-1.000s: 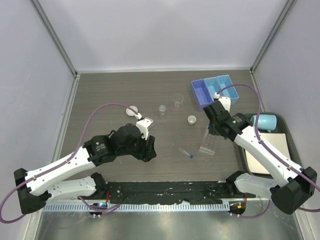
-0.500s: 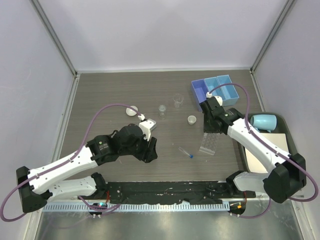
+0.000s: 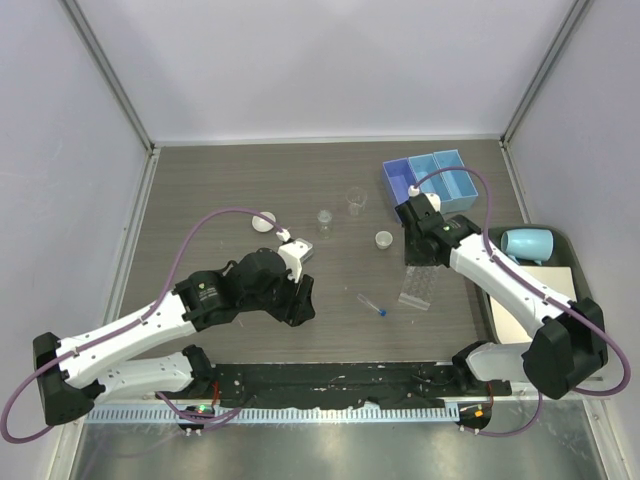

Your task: Organize the chemistry lab equipment

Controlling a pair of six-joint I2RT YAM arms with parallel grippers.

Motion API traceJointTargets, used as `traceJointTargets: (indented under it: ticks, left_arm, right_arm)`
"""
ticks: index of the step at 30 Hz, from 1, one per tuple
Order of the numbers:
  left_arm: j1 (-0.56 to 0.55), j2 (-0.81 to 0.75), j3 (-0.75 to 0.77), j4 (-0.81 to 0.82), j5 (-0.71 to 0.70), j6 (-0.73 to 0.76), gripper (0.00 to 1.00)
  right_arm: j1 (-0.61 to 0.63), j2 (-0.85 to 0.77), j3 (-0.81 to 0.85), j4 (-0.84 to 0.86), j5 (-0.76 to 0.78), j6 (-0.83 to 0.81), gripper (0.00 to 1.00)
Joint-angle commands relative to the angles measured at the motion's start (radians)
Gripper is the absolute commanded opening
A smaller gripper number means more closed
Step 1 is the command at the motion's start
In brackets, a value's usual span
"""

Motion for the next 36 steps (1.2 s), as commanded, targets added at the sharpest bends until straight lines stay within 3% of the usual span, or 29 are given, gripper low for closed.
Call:
traceJointTargets:
  ticks: [1, 25, 36]
  left_arm:
    - [-0.003, -0.008, -0.003, 0.036, 0.018, 0.02, 0.51]
    - [-0.001, 0.0, -0.003, 0.036, 0.016, 0.02, 0.51]
    - [-0.001, 0.021, 0.005, 0.033, 0.007, 0.008, 0.51]
  right_arm:
    - [-0.001, 0.002, -0.007, 0.013, 0.05, -0.017, 0.01]
    - [-0.004, 0.034, -0.06, 0.062, 0.028, -0.014, 0.01]
    - [-0.003, 0.065, -0.079, 0.098, -0.018, 0.004, 0.15]
